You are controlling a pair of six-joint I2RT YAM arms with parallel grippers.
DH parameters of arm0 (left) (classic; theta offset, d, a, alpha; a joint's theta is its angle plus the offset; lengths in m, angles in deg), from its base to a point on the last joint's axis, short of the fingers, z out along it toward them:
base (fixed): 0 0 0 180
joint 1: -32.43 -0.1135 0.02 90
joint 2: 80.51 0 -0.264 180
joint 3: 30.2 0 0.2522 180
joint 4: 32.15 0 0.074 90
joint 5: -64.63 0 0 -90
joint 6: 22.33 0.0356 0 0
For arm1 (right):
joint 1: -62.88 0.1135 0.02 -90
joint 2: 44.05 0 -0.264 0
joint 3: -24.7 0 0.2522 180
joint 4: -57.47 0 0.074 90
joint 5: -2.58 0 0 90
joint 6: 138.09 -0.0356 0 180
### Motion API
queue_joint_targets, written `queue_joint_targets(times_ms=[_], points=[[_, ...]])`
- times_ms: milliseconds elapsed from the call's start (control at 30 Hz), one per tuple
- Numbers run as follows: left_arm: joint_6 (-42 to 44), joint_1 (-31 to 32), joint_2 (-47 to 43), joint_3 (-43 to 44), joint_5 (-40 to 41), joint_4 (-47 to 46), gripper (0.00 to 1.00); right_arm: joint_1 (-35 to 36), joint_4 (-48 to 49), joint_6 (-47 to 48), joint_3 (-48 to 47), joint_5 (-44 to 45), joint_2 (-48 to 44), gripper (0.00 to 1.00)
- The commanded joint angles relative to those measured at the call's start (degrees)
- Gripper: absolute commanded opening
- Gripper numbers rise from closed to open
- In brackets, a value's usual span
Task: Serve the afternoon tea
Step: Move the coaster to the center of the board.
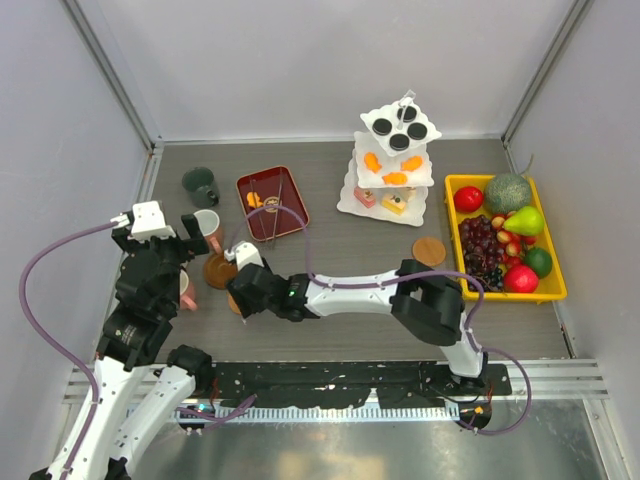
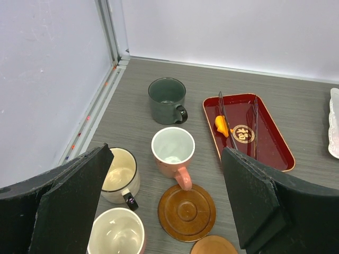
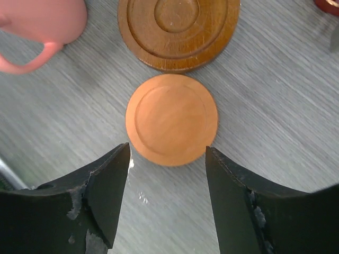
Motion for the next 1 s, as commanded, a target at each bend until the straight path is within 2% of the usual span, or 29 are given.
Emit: queue_joint_targets(times_ms=[0, 167, 433, 567, 733, 967], points=[[0.5, -0.2, -0.7, -0.2, 0.7, -3.7, 0.96, 0.2, -5.5, 4.1, -7.6, 5.6, 5.0, 0.65], [0.6, -0.2, -0.8, -0.2, 0.8, -3.8, 0.96, 0.2, -7.8, 3.8, -8.5, 7.1, 9.0, 0.58], [0.6, -0.2, -0.6, -0.2, 0.7, -3.7, 0.96, 0.2, -14.9, 3.1, -6.8, 11.1, 10.0, 0.38], [0.6, -0.2, -0.6, -0.1, 0.7, -3.7, 0.96, 0.0, -19.3, 1.3, -3.7, 13.2, 8.5, 0.38], [0.6, -0.1, -0.5, -0.2, 0.6, -3.6, 0.96, -1.9, -22.0, -2.0, 7.1, 13.5, 1.6, 0.38], [0.6, -0.2, -0.5, -0.1, 0.2, -3.4, 0.96, -9.3, -25.3, -7.0, 25.9, 16.3, -11.9, 0.39]])
